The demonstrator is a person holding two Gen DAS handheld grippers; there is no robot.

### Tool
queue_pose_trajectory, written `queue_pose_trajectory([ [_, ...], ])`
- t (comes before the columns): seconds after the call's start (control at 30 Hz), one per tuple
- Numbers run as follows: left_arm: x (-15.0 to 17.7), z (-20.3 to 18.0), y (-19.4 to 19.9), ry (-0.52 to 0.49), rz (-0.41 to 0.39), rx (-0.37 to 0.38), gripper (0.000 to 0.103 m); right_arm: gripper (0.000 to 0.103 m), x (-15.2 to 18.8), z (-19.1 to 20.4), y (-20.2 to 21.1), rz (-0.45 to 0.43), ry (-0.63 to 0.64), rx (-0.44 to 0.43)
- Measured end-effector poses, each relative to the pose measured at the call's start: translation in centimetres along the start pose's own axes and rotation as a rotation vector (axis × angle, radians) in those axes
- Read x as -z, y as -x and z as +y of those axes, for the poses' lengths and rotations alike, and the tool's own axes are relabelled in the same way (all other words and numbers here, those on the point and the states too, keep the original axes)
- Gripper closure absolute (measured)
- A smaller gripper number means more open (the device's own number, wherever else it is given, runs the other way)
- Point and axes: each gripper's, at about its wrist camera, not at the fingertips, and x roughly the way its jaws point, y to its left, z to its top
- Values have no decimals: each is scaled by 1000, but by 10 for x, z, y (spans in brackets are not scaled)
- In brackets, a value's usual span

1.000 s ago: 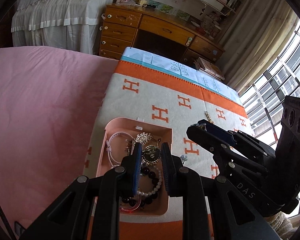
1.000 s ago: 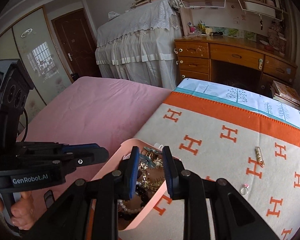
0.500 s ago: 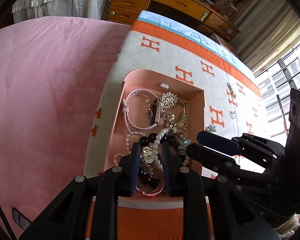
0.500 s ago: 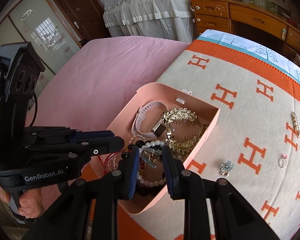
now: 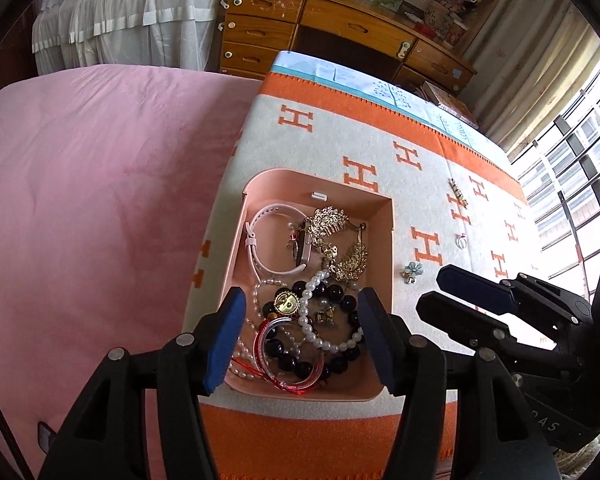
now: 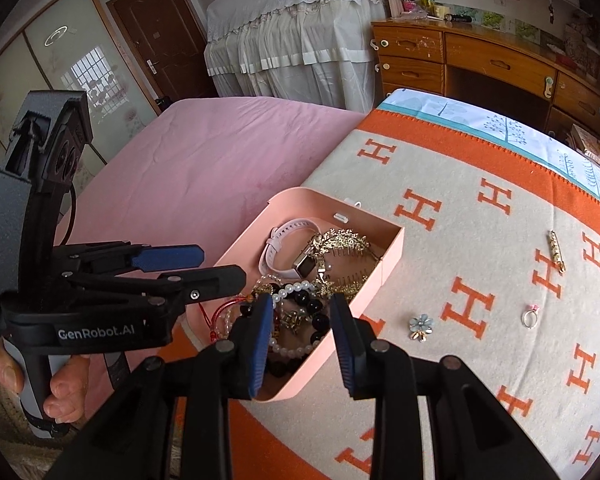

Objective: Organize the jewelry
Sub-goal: 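Reach the left tool to the pearl safety pin while the right tool reaches the gold flower brooch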

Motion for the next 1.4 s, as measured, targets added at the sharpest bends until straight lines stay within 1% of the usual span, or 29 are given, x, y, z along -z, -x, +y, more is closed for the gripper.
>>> queue_pose_trajectory([
  [0.1, 0, -7, 6, -7, -10, 4, 46, 73, 0, -5, 13, -32, -16, 8],
  [0.2, -1, -17, 15, -29, -28, -2, 43, 73, -1, -11, 27, -63, -19, 35],
  [0.27, -3, -26, 23, -52, -51, -12, 36, 73, -2, -16, 38, -83, -21, 56],
  [0.33, -7, -36, 34, -81, -82, -28, 31, 73, -3, -22, 50, -104, -26, 81],
  [0.5, -19, -64, 57, -152, -151, -48, 24, 73, -7, -35, 83, -161, -17, 134],
  [0.63, -28, -85, 69, -200, -197, -62, 15, 73, -12, -41, 102, -193, 24, 189],
  [0.67, -30, -89, 72, -208, -207, -65, 15, 73, -13, -42, 106, -199, 35, 200],
  [0.73, -34, -96, 75, -216, -217, -68, 15, 68, -15, -44, 110, -207, 61, 213],
  [0.8, -39, -101, 75, -212, -223, -62, 15, 59, -15, -46, 112, -220, 88, 230],
  [0.87, -43, -105, 73, -208, -226, -60, 15, 56, -14, -48, 110, -230, 116, 236],
  [0.93, -46, -109, 68, -208, -231, -54, 14, 55, -12, -51, 103, -229, 130, 227],
  [1.0, -49, -113, 60, -217, -237, -22, 13, 55, -9, -55, 95, -217, 139, 210],
  [1.03, -50, -115, 55, -221, -235, -4, 8, 55, -7, -57, 89, -209, 144, 204],
  [1.07, -50, -117, 50, -226, -234, 8, 0, 55, -5, -59, 83, -202, 150, 197],
  [1.1, -50, -119, 45, -233, -241, 16, 1, 55, -3, -61, 76, -194, 155, 188],
  [1.17, -51, -124, 34, -255, -246, 9, 1, 55, 4, -64, 61, -174, 166, 171],
  [1.27, -54, -130, 14, -269, -228, 1, 1, 55, 15, -69, 35, -139, 183, 158],
  [1.4, -62, -131, -17, -267, -198, -46, 1, 55, 27, -74, 5, -100, 191, 136],
])
